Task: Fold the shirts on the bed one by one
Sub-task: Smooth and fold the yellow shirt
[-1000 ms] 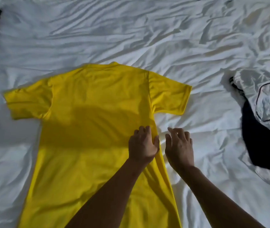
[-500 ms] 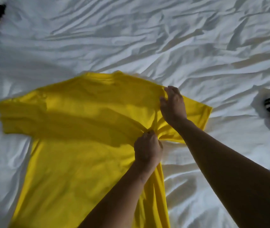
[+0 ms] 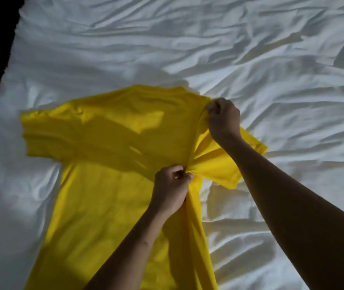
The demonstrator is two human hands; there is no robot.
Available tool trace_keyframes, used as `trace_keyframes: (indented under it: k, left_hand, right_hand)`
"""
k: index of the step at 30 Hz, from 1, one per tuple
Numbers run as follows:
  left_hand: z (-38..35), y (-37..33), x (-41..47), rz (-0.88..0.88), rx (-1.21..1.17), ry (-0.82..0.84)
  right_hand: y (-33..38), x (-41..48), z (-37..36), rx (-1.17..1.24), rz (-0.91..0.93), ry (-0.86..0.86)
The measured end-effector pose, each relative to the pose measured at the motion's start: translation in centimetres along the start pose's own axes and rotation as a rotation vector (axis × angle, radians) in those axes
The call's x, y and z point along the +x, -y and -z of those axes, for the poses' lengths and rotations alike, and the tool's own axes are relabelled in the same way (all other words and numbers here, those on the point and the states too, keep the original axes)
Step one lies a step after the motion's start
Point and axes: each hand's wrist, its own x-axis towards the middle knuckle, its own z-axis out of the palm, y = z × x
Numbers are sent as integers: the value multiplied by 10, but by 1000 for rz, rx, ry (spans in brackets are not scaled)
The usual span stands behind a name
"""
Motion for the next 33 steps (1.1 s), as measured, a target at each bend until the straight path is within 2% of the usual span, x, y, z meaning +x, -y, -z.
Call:
trace_keyframes:
  k: [5,9,13,18,22,24,27,33]
  left_hand:
    - [45,21,15,131,-103,-44]
    - [55,37,26,325,-254,-7]
    - [54,50,32,443,-374,43]
    - [53,63,41,454,-393,130]
    - [54,75,50,377,-288,95]
    - [54,82,55,299,-169,104]
    - [54,81,49,298,-235,119]
    - [56,68,34,292,-300,152]
  right_hand:
    - [34,3,-37,26,49,106]
    - [40,-9,-55,-38,49,195]
    - [22,-72,-62,-60,200,83]
    - [-12,-199,-60,-125,154,65]
    - [-21,-280,-50,-139,-36,154]
    - [-20,-307,-44,-172,-112,204]
    - [-17,-335,-36,-256,-190,279]
    - [0,-384,-13,-472,-239,275]
